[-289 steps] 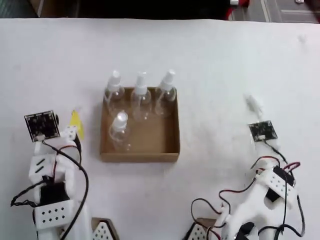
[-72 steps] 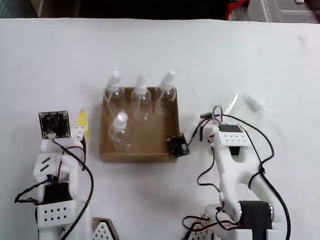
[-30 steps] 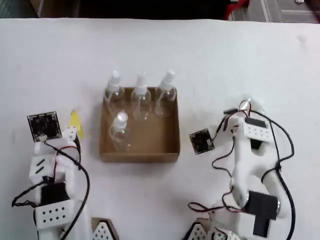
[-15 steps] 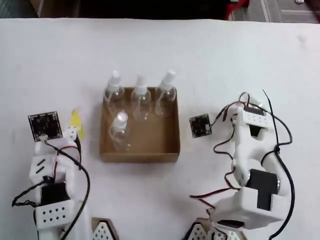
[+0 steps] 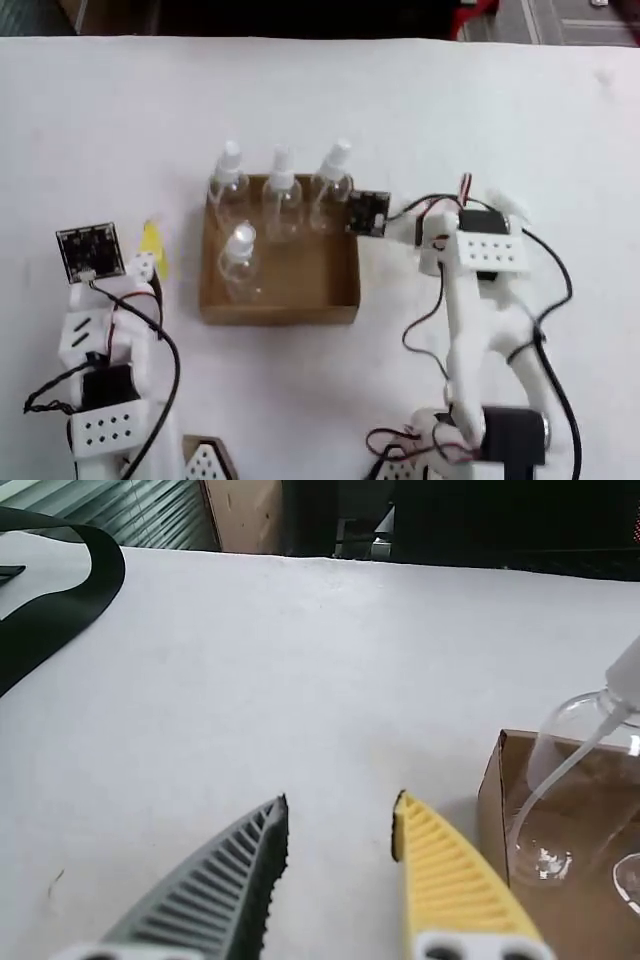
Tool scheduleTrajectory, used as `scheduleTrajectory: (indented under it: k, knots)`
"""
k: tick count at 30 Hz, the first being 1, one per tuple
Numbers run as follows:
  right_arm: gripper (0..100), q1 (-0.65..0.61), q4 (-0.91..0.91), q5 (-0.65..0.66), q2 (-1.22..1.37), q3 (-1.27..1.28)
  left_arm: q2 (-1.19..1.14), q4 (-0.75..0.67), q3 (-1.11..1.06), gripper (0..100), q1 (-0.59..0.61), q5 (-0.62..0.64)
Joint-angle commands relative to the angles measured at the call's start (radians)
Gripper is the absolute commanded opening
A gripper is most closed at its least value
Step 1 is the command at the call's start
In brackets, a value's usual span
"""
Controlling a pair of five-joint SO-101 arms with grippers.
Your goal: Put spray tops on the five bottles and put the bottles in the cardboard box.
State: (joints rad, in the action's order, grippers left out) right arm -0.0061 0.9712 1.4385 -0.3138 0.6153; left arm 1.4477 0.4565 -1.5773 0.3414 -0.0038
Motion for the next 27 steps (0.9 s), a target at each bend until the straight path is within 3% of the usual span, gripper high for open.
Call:
scheduleTrajectory:
  k: [1,9,14,21,24,27]
  knots:
    - [1.8,-0.005,0.016,-0.305,-0.219,-0.011,0.012,-0.025,0.032,17,-0.010,0.003]
    - [1.8,0.054,-0.182,-0.931,-0.503,0.181,0.012,-0.021,0.032,17,-0.010,0.003]
    - [1.7,0.087,-0.338,-1.203,-0.667,0.371,0.012,-0.020,0.032,17,-0.010,0.003]
    - [1.7,0.081,-0.682,-1.432,-0.817,0.713,0.012,-0.025,0.032,17,-0.010,0.003]
    - [1.7,0.081,-0.938,-1.453,-0.845,0.864,0.012,-0.026,0.032,17,-0.010,0.003]
    - [1.7,0.058,-1.081,-1.453,-0.843,0.962,0.012,-0.026,0.032,17,-0.012,0.003]
